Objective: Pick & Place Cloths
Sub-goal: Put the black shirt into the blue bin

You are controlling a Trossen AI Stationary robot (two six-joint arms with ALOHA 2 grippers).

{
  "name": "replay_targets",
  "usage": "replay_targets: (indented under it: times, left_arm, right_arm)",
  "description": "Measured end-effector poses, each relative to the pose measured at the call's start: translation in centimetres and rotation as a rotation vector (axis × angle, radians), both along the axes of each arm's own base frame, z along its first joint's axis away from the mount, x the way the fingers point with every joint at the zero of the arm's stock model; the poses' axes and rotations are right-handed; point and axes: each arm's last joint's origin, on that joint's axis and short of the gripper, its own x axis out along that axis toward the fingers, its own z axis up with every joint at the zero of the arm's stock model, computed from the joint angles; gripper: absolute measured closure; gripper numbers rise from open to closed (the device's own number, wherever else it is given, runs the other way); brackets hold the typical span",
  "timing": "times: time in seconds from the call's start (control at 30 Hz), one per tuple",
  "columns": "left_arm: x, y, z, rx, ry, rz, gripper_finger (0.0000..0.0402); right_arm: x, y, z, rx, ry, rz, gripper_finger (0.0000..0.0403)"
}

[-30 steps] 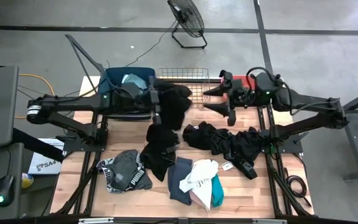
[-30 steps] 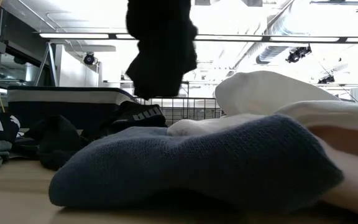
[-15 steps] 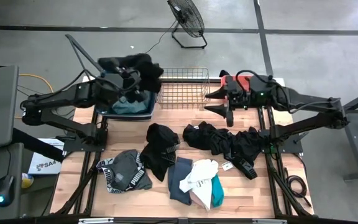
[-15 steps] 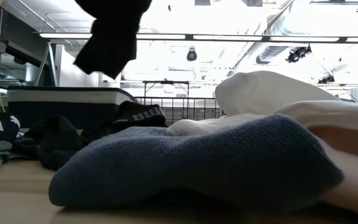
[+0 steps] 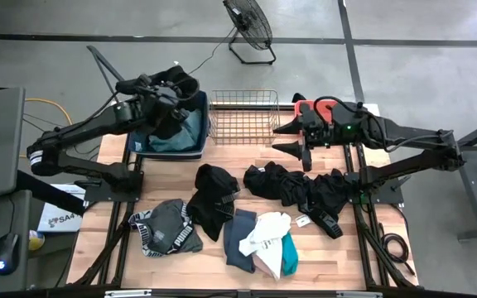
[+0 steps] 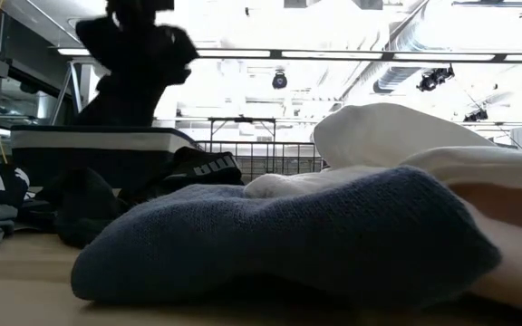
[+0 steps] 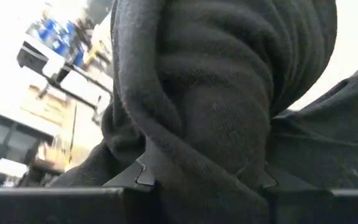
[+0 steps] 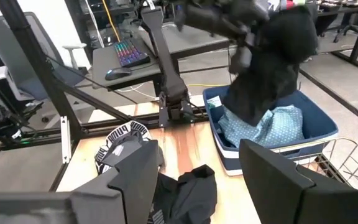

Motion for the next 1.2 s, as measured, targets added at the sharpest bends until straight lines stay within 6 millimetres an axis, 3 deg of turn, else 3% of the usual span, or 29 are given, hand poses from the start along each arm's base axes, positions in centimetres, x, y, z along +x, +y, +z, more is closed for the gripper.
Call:
replay_targets:
  times: [0.37, 0.63, 0.93, 1.2]
  left_arm:
    - [-1.0, 2.8, -6.0, -0.266, -0.049, -0.057, 0.0292]
    - [-2.4, 3.9, -9.9, -0.424, -0.136, 0.03, 0.0292]
    - [-3.1, 5.2, -12.2, -0.553, -0.287, 0.08, 0.0292]
    - [-1.7, 6.8, -14.3, -0.66, -0.332, 0.064, 0.0292]
  right_arm:
    - [0.0, 0.0, -0.2, 0.001, 0.016, 0.0, 0.0188]
    - [0.0, 0.0, -0.2, 0.002, 0.016, 0.001, 0.0188]
    - [0.0, 0.0, -0.2, 0.005, 0.017, -0.001, 0.0188]
    - [0.0, 0.0, -0.2, 0.014, 0.017, -0.003, 0.0188]
